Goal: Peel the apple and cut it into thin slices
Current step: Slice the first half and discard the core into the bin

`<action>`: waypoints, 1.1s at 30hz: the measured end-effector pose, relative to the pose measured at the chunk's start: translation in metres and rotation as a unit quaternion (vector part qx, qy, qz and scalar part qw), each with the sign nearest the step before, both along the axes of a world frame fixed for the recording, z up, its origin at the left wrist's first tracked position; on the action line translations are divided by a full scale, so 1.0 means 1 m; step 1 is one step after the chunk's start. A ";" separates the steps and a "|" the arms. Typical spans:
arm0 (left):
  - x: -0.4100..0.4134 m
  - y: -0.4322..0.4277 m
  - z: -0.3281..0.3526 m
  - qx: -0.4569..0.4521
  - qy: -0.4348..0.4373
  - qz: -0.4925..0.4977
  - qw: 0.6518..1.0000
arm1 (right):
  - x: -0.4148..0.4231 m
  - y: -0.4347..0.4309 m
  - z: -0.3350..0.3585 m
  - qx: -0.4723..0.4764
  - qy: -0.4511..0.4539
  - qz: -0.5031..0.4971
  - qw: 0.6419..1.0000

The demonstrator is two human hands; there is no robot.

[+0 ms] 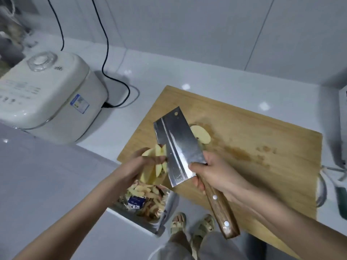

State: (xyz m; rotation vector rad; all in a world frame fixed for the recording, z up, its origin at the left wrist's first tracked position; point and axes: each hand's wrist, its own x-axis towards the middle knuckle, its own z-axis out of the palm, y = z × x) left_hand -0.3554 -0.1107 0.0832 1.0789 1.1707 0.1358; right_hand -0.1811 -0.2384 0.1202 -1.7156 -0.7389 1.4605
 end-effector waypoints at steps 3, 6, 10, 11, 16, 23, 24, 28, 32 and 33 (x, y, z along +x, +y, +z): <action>-0.043 -0.003 -0.009 -0.014 0.044 0.009 0.999 | -0.037 0.003 -0.012 -0.014 -0.004 0.037 0.999; -0.078 -0.002 -0.021 0.023 0.109 -0.043 0.993 | -0.070 0.005 -0.021 -0.015 -0.026 0.073 0.997; -0.109 0.004 -0.025 0.061 0.186 -0.084 0.977 | -0.106 0.008 -0.031 -0.015 -0.121 0.137 0.983; -0.114 0.009 -0.025 0.058 0.179 -0.079 0.979 | -0.113 0.008 -0.033 -0.016 -0.160 0.148 0.976; -0.104 0.033 -0.016 0.005 0.095 -0.080 0.992 | -0.112 0.001 -0.023 -0.014 -0.268 0.123 0.956; -0.010 0.039 0.006 -0.068 -0.023 -0.141 0.987 | -0.037 -0.023 -0.005 -0.021 -0.300 -0.066 0.951; 0.007 0.038 0.009 -0.080 -0.034 -0.144 0.986 | -0.022 -0.028 -0.004 -0.023 -0.326 -0.089 0.941; 0.083 0.023 0.011 -0.130 -0.084 -0.165 0.974 | 0.040 -0.048 -0.006 -0.053 -0.393 -0.137 0.908; 0.166 -0.004 -0.008 0.071 -0.025 -0.231 0.970 | 0.101 -0.061 -0.024 -0.096 -0.468 -0.130 0.869; 0.185 -0.011 -0.016 0.174 0.005 -0.266 0.948 | 0.114 -0.063 -0.030 -0.105 -0.484 -0.121 0.861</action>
